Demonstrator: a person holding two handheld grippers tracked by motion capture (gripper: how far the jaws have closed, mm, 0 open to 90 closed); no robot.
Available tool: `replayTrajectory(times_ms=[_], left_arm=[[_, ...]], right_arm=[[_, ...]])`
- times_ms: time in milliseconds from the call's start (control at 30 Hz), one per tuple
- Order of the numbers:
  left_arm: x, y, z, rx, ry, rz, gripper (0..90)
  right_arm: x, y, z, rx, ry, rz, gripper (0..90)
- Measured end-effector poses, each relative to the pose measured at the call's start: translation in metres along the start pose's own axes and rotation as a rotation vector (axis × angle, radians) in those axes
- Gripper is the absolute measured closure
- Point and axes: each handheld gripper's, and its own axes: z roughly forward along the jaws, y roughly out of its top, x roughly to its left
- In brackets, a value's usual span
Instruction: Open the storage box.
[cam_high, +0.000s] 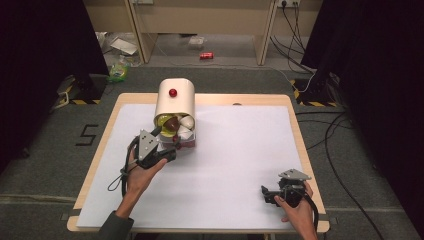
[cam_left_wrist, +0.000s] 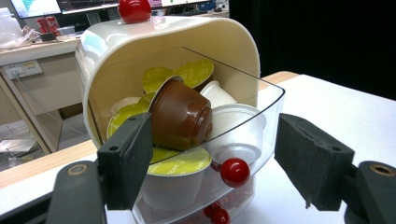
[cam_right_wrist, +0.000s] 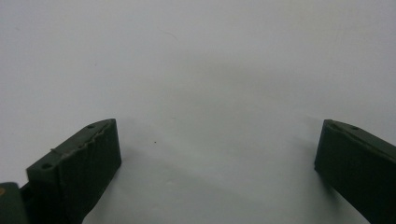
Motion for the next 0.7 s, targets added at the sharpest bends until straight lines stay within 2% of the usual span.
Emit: replayTrajectory(times_ms=[700], left_arm=[[-0.007,-0.001,-0.015,0.032,-0.016,-0.003,28.3]], right_arm=[[0.000,0.000,0.000,0.000,0.000,-0.001,0.8]])
